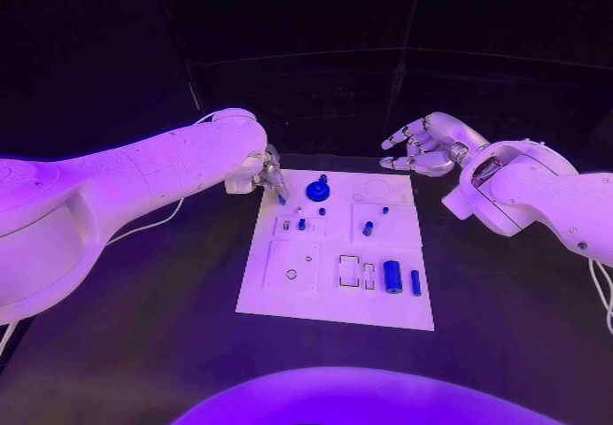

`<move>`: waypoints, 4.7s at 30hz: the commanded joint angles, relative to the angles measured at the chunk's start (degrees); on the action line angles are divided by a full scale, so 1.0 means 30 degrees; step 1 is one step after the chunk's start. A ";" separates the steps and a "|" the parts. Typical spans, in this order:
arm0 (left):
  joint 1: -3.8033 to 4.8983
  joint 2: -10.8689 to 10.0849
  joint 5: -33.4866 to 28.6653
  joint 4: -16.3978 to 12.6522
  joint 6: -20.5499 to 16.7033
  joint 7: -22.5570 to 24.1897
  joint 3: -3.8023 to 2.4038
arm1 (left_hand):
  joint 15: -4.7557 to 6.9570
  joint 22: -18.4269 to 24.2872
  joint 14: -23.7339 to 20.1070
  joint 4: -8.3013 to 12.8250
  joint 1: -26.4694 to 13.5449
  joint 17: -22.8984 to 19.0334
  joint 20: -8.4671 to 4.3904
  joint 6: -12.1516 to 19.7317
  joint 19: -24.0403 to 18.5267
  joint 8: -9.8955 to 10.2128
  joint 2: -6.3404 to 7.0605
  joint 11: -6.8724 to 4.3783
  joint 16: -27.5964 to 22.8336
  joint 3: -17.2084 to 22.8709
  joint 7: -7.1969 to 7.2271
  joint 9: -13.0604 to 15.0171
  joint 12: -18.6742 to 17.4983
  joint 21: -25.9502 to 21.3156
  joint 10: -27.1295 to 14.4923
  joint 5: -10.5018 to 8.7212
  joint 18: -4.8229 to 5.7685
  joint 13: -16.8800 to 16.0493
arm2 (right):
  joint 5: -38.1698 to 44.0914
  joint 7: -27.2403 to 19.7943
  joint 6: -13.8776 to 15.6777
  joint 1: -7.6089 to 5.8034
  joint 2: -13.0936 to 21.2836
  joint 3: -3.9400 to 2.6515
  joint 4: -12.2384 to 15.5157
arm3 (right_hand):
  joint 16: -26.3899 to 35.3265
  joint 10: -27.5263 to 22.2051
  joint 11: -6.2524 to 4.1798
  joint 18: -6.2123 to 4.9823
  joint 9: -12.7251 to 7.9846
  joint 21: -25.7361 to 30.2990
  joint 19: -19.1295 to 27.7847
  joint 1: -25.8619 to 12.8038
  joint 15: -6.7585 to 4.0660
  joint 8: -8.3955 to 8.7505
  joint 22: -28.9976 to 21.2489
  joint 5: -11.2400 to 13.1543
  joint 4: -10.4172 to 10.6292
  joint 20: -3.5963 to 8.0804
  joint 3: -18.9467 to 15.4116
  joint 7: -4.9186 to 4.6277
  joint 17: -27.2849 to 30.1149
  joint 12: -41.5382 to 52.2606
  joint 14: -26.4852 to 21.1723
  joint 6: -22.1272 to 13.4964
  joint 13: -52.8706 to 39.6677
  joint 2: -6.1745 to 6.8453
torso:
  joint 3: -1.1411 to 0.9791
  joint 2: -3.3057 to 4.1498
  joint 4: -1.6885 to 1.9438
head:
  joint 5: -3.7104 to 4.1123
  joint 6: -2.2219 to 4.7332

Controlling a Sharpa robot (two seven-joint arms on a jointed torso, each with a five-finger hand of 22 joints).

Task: Assemble the parts on the task board

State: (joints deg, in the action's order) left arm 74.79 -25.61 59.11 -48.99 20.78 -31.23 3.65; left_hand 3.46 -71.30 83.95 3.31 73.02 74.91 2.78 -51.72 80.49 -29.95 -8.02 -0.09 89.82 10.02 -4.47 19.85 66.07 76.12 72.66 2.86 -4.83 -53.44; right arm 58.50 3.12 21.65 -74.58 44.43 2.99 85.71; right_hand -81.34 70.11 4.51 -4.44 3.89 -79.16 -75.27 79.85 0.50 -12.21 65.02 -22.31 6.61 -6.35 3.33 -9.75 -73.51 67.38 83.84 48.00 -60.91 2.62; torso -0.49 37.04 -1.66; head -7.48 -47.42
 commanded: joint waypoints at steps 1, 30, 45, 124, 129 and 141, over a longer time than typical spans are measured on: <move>0.0008 0.0006 -0.0089 0.0008 0.0196 0.0150 0.0004 | 0.0047 -0.0026 0.2017 0.0695 0.0206 0.5031 -0.0056 0.0082 0.0050 -0.0127 -0.0243 -0.0030 0.0059 0.1329 0.0038 0.0037 -0.0113 -0.0004 -0.0010 0.0059 0.0101 0.0068 | -0.0024 -0.0117 -0.0068 -0.0033 0.0001 -0.0010 0.0034 | 0.0026 -0.0087 0.0015 -0.0262 -0.0007 0.0115 0.0106 -0.0029 -0.0133 -0.0080 -0.0019 0.0035 0.0096 -0.0001 0.0005 0.0003 -0.0026 0.0010 0.0893 -0.0106 -0.0028 -0.0008 | 0.0005 -0.0004 0.0000 | -0.0037 -0.0012; 0.0217 -0.4094 -0.3248 -0.5979 -0.4034 0.0938 -0.0015 | 0.0019 -0.0147 0.2017 0.2264 -0.2445 0.5031 0.0014 0.0102 0.0092 -0.1186 0.1345 -0.0014 0.0059 0.6999 0.0051 0.0528 -0.0281 -0.0062 0.0269 0.0026 0.0097 0.0440 | -0.0022 0.0003 0.0003 -0.0028 0.0211 -0.0009 -0.0077 | 0.0046 -0.0109 0.0010 -0.0265 -0.0008 0.0127 0.0106 0.0031 -0.0139 -0.0099 -0.0035 -0.0117 0.0100 0.0003 0.0051 0.0004 0.0001 -0.0001 0.0890 -0.0117 0.0004 -0.0022 | 0.0016 -0.0001 0.0079 | -0.0286 -0.0002; -0.0526 -0.5839 -0.0974 -0.9383 -0.6541 0.1378 0.0085 | 0.0052 -0.0246 0.2017 0.2253 -0.2604 0.5031 -0.0013 0.0076 0.0162 -0.1455 0.1599 -0.0061 0.0059 0.7444 0.0104 0.0654 -0.0371 0.0002 0.0362 0.0030 0.0117 0.0593 | -0.0022 0.0016 -0.0037 -0.0027 0.0297 -0.0009 -0.0191 | 0.0050 -0.0112 0.0011 -0.0265 -0.0008 0.0129 0.0104 0.0024 -0.0139 -0.0105 -0.0036 -0.0145 0.0113 0.0004 0.0053 0.0002 0.0004 -0.0002 0.0890 -0.0117 0.0010 -0.0024 | -0.0001 -0.0009 0.0063 | -0.0490 -0.0081; -0.1093 -0.5611 0.0489 -0.9597 -0.3685 0.0506 0.0460 | 0.0093 -0.0206 0.2017 0.2178 -0.2782 0.5031 -0.0053 0.0148 0.0152 -0.1792 0.1815 -0.0103 0.0059 0.8106 0.0142 0.0815 -0.0474 -0.0057 0.0433 0.0035 0.0105 0.0725 | -0.0024 -0.0047 -0.0109 -0.0022 0.0239 -0.0007 -0.0247 | 0.0043 -0.0112 0.0012 -0.0265 -0.0007 0.0133 0.0098 0.0011 -0.0139 -0.0126 -0.0037 -0.0199 0.0151 0.0005 0.0062 0.0002 -0.0018 0.0007 0.0897 -0.0115 0.0015 -0.0024 | 0.0001 0.0005 0.0023 | -0.0577 -0.0269; -0.1094 -0.5516 0.0487 -0.9493 -0.3757 0.0504 0.0467 | 0.0099 -0.0233 0.2017 0.2143 -0.2957 0.5031 -0.0057 0.0125 0.0165 -0.1928 0.2038 -0.0118 0.0059 0.8192 0.0179 0.0876 -0.0423 -0.0048 0.0506 0.0040 0.0112 0.0653 | -0.0024 -0.0051 -0.0104 -0.0022 0.0231 -0.0007 -0.0243 | 0.0043 -0.0112 0.0012 -0.0265 -0.0007 0.0133 0.0098 0.0011 -0.0139 -0.0126 -0.0037 -0.0199 0.0151 0.0005 0.0062 0.0002 -0.0018 0.0007 0.0897 -0.0115 0.0015 -0.0024 | -0.0003 -0.0002 0.0008 | -0.0592 -0.0270; -0.1094 -0.5323 0.0484 -0.9177 -0.3717 0.0501 0.0474 | 0.0257 -0.0309 0.2017 0.1379 -0.4131 0.5031 -0.0180 -0.0120 0.0215 -0.2306 0.2627 -0.0323 0.0059 0.7863 0.0458 0.1002 -0.0304 -0.0029 0.0676 0.0034 0.0122 0.0549 | -0.0024 -0.0051 -0.0089 -0.0022 0.0232 -0.0007 -0.0236 | 0.0043 -0.0112 0.0012 -0.0265 -0.0007 0.0133 0.0098 0.0011 -0.0139 -0.0126 -0.0037 -0.0199 0.0151 0.0005 0.0062 0.0002 -0.0018 0.0007 0.0897 -0.0115 0.0015 -0.0024 | -0.0004 0.0005 -0.0004 | -0.0559 -0.0313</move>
State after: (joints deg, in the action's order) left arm 71.53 -41.68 60.31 -76.56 8.71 -29.52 5.03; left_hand 3.88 -72.17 83.94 6.48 60.88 74.90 2.42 -52.09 80.85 -36.68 0.01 -0.92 89.82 32.44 -3.27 22.79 64.91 76.12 74.55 2.87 -4.83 -51.75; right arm 58.49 3.29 21.52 -74.54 45.14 3.00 84.91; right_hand -81.34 70.11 4.51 -4.44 3.89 -78.94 -75.27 79.85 0.50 -12.20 64.96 -22.52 6.76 -6.35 3.49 -9.75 -73.51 67.38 83.84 48.00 -60.92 2.62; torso -0.52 37.05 -1.65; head -9.23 -48.32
